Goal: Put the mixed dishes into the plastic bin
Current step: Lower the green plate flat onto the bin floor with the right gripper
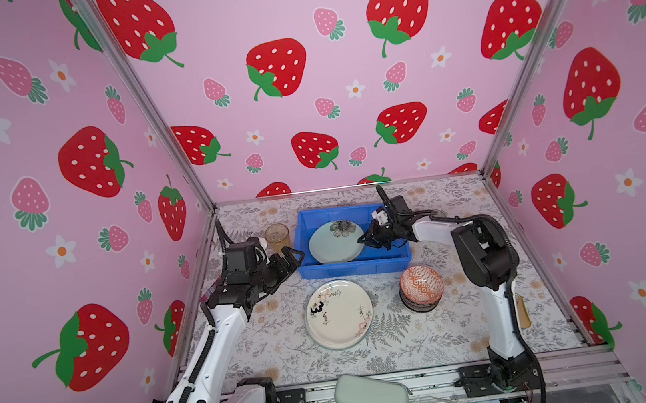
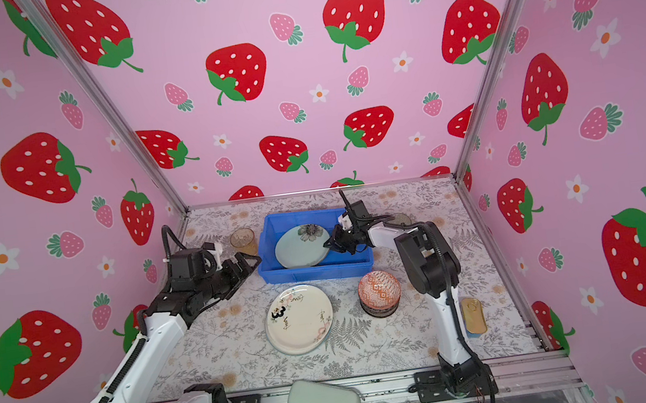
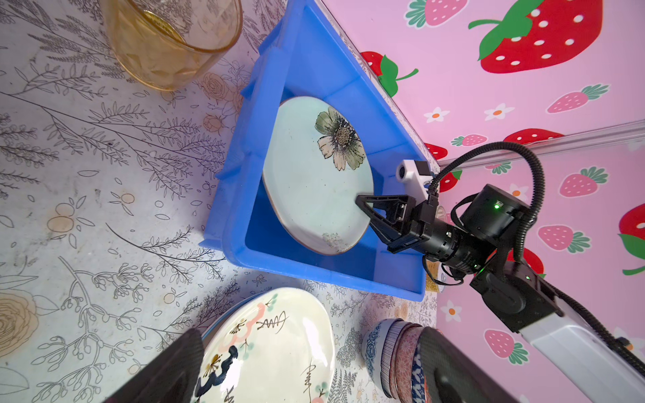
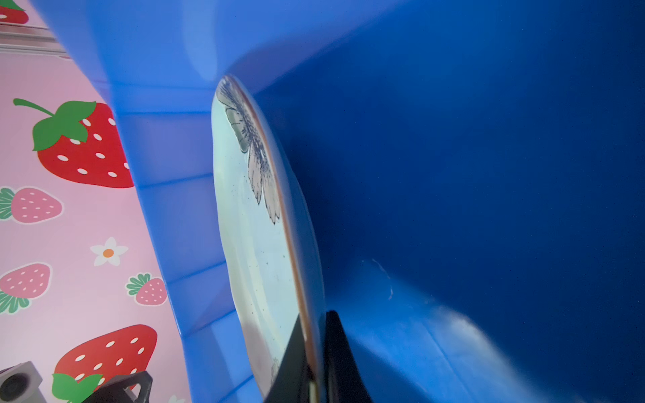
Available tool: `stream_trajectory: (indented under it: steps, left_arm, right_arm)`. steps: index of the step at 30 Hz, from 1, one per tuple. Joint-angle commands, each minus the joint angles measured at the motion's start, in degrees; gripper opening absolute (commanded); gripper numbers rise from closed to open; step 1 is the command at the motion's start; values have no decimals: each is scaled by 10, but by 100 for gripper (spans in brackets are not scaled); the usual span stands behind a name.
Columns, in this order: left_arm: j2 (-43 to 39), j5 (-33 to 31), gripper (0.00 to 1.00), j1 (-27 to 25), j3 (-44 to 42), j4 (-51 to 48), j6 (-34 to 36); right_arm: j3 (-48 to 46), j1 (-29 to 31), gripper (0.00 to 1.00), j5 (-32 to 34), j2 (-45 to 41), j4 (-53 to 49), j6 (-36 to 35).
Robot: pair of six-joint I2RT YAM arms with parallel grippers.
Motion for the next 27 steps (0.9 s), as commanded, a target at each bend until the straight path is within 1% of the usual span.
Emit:
stream_trajectory:
  steps: [1, 22, 23, 27]
  left_arm:
    - [7, 7, 99, 3, -6, 13, 0]
    - [16, 12, 99, 4, -12, 23, -2]
    - [15, 13, 99, 4, -12, 23, -2]
    - [12, 13, 99, 3, -15, 23, -2]
  right_arm:
    - [31, 4, 0, -26, -10, 58, 17]
    - [32, 23, 0, -18, 2, 78, 44]
    - [32, 23, 1, -18, 2, 76, 44]
    - [30, 23, 15, -16, 2, 75, 43]
